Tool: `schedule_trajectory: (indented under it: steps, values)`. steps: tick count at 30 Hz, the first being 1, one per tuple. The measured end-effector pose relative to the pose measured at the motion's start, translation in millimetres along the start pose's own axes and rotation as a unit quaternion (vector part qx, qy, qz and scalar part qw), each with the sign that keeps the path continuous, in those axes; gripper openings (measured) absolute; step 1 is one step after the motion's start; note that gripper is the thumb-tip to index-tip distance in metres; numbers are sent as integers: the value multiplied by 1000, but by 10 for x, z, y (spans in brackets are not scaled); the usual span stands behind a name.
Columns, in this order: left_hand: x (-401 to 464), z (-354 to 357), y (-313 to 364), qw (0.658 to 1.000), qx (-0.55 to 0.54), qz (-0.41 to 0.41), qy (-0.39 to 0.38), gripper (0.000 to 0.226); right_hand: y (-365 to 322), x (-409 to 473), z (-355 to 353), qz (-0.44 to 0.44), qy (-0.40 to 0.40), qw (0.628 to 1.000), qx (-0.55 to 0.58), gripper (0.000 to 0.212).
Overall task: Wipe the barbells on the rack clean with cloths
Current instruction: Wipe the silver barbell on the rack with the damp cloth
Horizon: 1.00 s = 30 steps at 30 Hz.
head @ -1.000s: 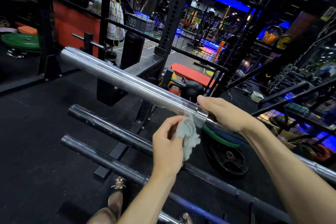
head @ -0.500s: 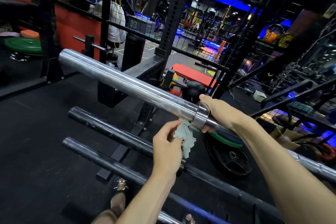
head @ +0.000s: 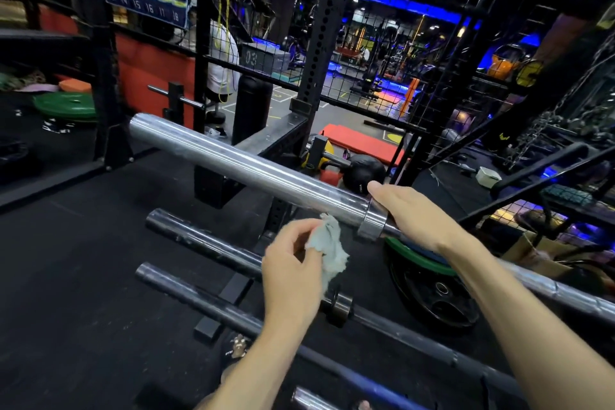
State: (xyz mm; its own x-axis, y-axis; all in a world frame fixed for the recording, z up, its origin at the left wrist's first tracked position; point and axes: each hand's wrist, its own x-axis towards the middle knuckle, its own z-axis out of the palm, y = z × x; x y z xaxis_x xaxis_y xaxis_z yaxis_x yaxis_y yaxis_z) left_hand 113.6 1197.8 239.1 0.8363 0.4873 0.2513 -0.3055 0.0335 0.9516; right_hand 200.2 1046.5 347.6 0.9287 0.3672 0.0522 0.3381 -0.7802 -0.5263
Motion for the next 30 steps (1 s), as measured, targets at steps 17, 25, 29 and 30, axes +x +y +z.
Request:
schedule_trajectory:
  steps: [17,25,29,30]
  values:
    - [706,-7,62,751,418,498,-117,29,-34,-11,11,12,31,998,-52,27]
    - [984,-428,114,874,365,317,40,27,-21,48,44,10,7,996,-90,22]
    - [536,202,-44,835,363,408,-63,29,3,73,94,5,33,992,-120,27]
    - [515,222,-86,819,367,434,-70,30,11,63,94,3,39,992,-116,27]
